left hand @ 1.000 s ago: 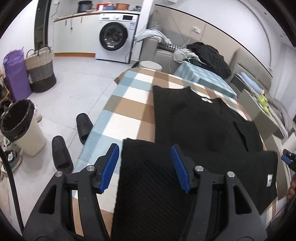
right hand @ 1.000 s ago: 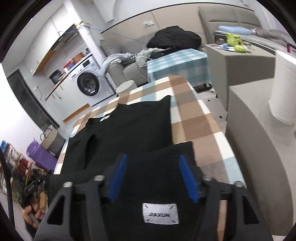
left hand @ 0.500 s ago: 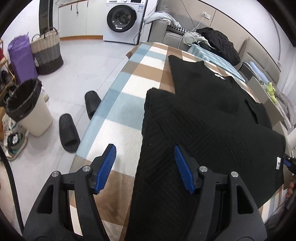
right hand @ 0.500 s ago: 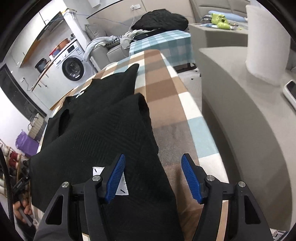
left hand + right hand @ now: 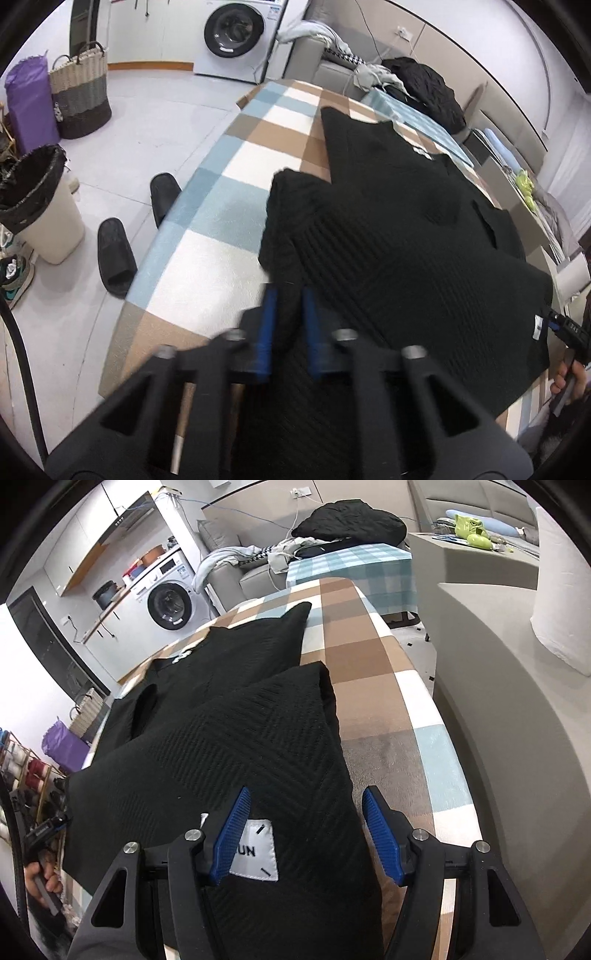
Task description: Fold small clothes
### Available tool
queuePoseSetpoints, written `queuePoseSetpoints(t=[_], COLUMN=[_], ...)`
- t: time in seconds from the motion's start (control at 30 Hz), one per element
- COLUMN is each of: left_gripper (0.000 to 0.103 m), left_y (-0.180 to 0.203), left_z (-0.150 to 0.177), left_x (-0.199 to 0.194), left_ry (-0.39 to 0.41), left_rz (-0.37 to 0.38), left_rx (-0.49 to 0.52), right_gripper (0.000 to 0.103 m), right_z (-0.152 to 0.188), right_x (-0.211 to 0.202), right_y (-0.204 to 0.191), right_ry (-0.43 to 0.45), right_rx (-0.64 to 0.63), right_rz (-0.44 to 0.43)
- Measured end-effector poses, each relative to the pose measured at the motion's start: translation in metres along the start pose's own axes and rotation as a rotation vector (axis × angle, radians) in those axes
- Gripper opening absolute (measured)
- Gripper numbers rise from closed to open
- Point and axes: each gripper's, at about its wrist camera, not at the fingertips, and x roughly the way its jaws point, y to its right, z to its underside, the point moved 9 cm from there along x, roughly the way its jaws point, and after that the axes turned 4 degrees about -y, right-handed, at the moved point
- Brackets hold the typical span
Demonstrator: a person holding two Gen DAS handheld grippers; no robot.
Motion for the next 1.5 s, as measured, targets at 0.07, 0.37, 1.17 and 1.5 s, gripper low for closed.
queuePoseSetpoints(t=[0.07, 0.37, 1.17, 1.5], left_gripper=[0.004, 0.002, 0.003, 0.003], left_y=[0.0, 0.005, 0.01, 0.011], left_z=[-0.006, -0.031, -0.066, -0.063], left_x=[-0.006, -0.055, 0.008, 0.007], left_ry=[0.036, 0.177, 0.102, 0.098], left_rz=[0.006, 0.054, 0.002, 0.005], left_rx=[-0.014, -0.026, -0.02, -0.013], right_gripper=[0.04, 0.007, 0.041, 0.043], right_z=[-0.001, -0.003, -0.052, -0.047], right_x=[0.002, -0.056, -0.014, -0.029], right_y=[-0.002, -0.02, 0.015, 0.001], right_ry=[0.007, 0.154, 0.141, 0.173], right_rx=[-0.016, -0.094, 0.177, 0.124], right_rz=[0.02, -0.015, -0.143, -0.225])
